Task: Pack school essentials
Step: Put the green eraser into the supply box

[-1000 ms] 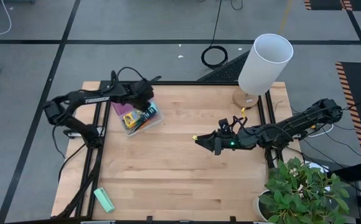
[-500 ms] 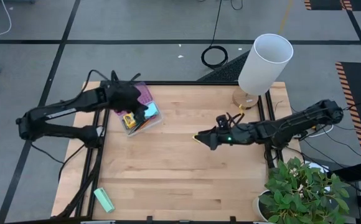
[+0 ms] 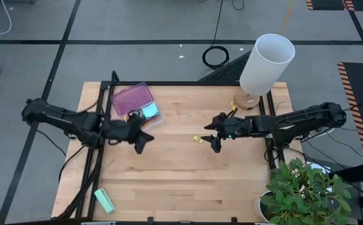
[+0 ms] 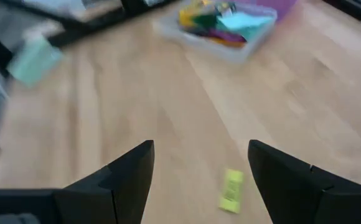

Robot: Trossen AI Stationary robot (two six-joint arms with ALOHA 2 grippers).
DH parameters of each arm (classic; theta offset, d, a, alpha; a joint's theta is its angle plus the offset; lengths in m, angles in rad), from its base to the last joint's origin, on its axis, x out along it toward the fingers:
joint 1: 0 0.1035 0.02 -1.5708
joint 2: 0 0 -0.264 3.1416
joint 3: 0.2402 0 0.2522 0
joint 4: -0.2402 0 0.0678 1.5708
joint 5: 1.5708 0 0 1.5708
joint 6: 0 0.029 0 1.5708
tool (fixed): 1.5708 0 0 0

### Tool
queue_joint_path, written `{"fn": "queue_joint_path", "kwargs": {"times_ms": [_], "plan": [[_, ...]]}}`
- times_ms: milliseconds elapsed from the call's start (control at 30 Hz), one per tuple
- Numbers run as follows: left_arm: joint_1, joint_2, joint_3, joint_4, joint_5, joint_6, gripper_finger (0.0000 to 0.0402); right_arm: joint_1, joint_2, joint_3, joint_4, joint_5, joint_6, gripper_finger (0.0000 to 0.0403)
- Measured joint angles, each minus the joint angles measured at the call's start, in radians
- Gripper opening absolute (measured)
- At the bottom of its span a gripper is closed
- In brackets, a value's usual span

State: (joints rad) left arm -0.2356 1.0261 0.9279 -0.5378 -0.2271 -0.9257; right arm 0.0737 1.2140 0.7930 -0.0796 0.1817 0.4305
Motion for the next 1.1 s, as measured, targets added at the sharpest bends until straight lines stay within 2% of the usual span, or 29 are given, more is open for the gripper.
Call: {"fn": "queue_joint_path", "kwargs": {"times_ms": [133, 233, 367, 600, 767, 933, 1100], "plan": [[-0.094, 0.073, 0.0, 0.074, -0.102, -0.139, 0.0026, -0.028, 0.0, -0.07, 0.011, -0.002, -0.096, 0.0255], [-0.128, 0.138, 0.0, 0.144, -0.135, -0.198, 0.0026, -0.046, 0.0, -0.139, 0.079, -0.019, -0.122, 0.0255], [-0.13, 0.222, 0.0, 0.259, -0.146, -0.234, 0.0026, -0.062, 0.018, -0.225, 0.235, -0.078, -0.177, 0.0255], [-0.1, 0.297, 0.002, 0.474, -0.213, -0.228, 0.0026, -0.073, 0.111, -0.292, 0.34, -0.025, -0.184, 0.0255], [-0.075, 0.299, 0.002, 0.49, -0.207, -0.208, 0.0026, -0.062, 0.22, -0.293, 0.444, -0.025, -0.184, 0.0255], [-0.048, 0.291, 0.002, 0.491, -0.145, -0.202, 0.0026, -0.036, 0.315, -0.292, 0.587, -0.026, -0.181, 0.0255], [-0.027, 0.291, 0.002, 0.482, -0.11, -0.198, 0.0026, -0.039, 0.373, -0.293, 0.637, -0.013, -0.143, 0.0255]]}}
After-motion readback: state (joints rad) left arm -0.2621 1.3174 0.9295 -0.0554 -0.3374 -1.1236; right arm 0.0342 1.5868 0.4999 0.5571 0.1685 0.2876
